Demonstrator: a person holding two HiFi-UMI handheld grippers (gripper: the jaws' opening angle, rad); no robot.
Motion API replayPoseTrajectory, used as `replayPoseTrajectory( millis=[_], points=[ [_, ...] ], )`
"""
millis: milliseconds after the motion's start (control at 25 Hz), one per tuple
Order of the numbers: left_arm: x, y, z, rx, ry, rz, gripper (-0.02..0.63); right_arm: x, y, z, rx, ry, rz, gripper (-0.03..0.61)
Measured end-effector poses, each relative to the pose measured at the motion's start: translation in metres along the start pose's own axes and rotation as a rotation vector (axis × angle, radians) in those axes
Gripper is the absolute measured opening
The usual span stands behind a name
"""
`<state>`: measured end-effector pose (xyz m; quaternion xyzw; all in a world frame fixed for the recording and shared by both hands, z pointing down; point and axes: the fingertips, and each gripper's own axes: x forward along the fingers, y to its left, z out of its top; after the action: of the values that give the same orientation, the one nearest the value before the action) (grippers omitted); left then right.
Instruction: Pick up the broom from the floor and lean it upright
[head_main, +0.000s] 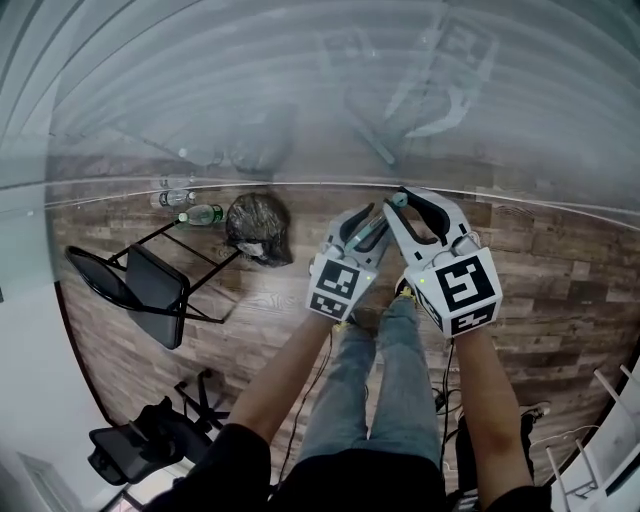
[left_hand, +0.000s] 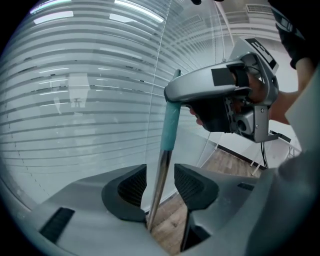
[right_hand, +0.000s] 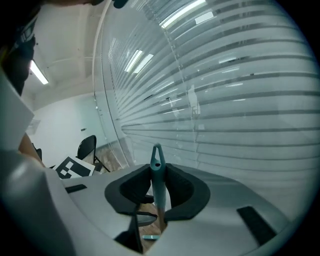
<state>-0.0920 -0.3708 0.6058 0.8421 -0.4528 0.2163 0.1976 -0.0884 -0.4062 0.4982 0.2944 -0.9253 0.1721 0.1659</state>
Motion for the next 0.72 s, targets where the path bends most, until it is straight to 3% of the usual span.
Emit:
replayPoseTrajectory(
  millis=[160,320,520,720],
  points=[
    [0.001,-0.010,-0.001,0.002,-0.005,-0.034,0.183,-0.019,0.007,0.003,0.031,0.037,-0.081,0.100],
    [0.006,-0.034,0.002,0.020,-0.014,-0.105,0.100,-0.036,0.012,0.001,0.066,0.075,-0.139,0.100],
    [0.013,-0.053,-0.001,0.003,0.003,-0.189,0.100,-0.051,-0.004,-0.010,0.188,0.124,-0.207,0.106],
    [0.025,-0.050,-0.007,-0.164,0.054,-0.257,0.100,-0.033,-0.021,-0.013,0.242,0.112,-0.198,0.112]
  ],
)
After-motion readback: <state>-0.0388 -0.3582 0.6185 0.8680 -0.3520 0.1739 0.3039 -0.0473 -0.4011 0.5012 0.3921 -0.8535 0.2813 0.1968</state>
